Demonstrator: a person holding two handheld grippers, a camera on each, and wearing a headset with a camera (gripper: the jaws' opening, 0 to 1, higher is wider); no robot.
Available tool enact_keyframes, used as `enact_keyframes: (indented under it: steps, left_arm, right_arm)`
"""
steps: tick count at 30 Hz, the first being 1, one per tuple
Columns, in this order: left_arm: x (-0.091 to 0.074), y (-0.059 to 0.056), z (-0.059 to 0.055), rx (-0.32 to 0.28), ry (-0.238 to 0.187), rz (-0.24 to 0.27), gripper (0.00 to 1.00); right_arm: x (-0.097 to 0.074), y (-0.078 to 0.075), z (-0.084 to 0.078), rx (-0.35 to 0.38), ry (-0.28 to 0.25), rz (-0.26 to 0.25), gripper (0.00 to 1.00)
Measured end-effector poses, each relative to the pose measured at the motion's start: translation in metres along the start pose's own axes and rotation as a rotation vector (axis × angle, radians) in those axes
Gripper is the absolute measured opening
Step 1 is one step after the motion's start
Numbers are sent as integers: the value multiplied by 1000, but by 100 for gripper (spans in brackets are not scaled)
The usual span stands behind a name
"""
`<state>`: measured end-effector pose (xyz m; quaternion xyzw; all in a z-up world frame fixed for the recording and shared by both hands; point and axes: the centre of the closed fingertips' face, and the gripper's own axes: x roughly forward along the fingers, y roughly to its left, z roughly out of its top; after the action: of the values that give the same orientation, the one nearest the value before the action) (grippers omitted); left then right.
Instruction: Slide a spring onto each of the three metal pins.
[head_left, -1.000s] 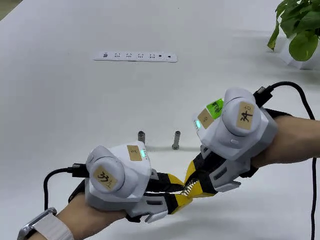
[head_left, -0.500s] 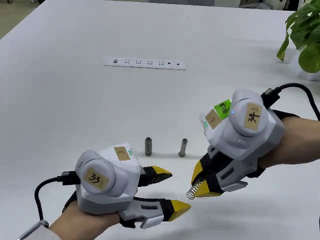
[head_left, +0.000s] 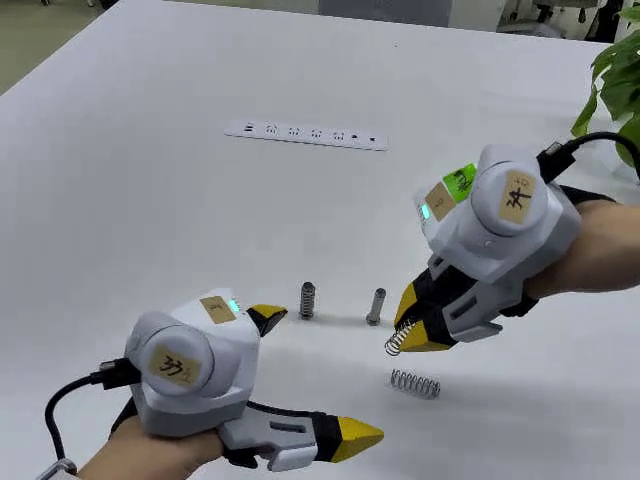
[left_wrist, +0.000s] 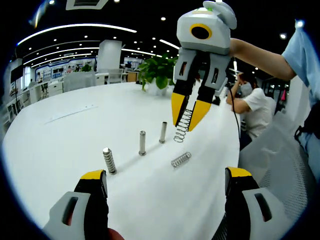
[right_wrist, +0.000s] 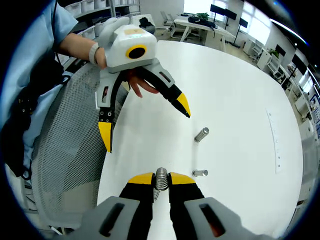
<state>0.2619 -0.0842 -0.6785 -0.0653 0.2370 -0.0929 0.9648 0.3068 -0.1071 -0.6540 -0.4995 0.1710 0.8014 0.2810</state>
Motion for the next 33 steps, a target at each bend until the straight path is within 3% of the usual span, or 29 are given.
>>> enact_keyframes:
  steps: [14, 18, 22, 33]
  left_arm:
    - [-11, 21, -10, -14, 7, 68, 100]
    - [-13, 32, -17, -26, 13, 91, 100]
    - [-15, 37, -17, -35, 11, 117, 100]
    - [-19, 48, -19, -62, -4, 144, 100]
  right_arm:
    - [-1, -32, -2, -45, 65, -26, 12]
    - [-3, -41, -4, -64, 96, -43, 12]
    - [-3, -54, -10, -83, 136, -68, 12]
    - [-1, -66, -5, -94, 161, -63, 12]
